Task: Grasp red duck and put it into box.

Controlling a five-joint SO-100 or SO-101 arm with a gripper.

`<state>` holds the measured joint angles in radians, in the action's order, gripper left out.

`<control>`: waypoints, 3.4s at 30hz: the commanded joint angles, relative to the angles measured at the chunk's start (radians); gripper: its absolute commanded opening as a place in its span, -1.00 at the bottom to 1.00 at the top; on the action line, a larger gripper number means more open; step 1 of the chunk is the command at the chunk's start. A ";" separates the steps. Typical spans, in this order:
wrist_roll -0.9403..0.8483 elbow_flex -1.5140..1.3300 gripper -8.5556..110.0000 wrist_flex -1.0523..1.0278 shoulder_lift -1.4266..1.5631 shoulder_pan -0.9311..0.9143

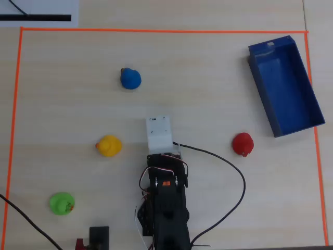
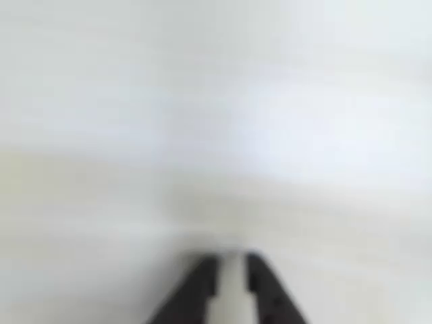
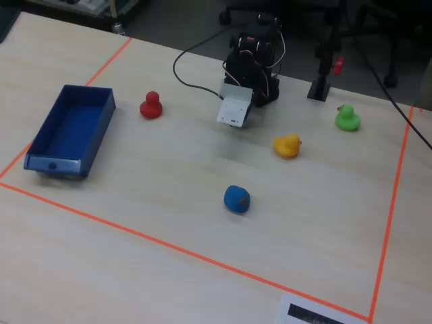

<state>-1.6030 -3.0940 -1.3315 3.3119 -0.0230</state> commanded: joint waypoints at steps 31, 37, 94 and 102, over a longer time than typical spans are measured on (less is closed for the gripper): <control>0.003 -0.003 -0.84 -0.025 -0.002 0.005; 0.003 -0.003 -0.84 -0.025 -0.002 0.005; -0.026 -0.005 -0.85 -0.018 0.000 0.026; -0.011 0.097 -0.85 0.172 -0.012 -0.040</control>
<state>-1.6168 -3.0894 -1.2164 3.3103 -0.0138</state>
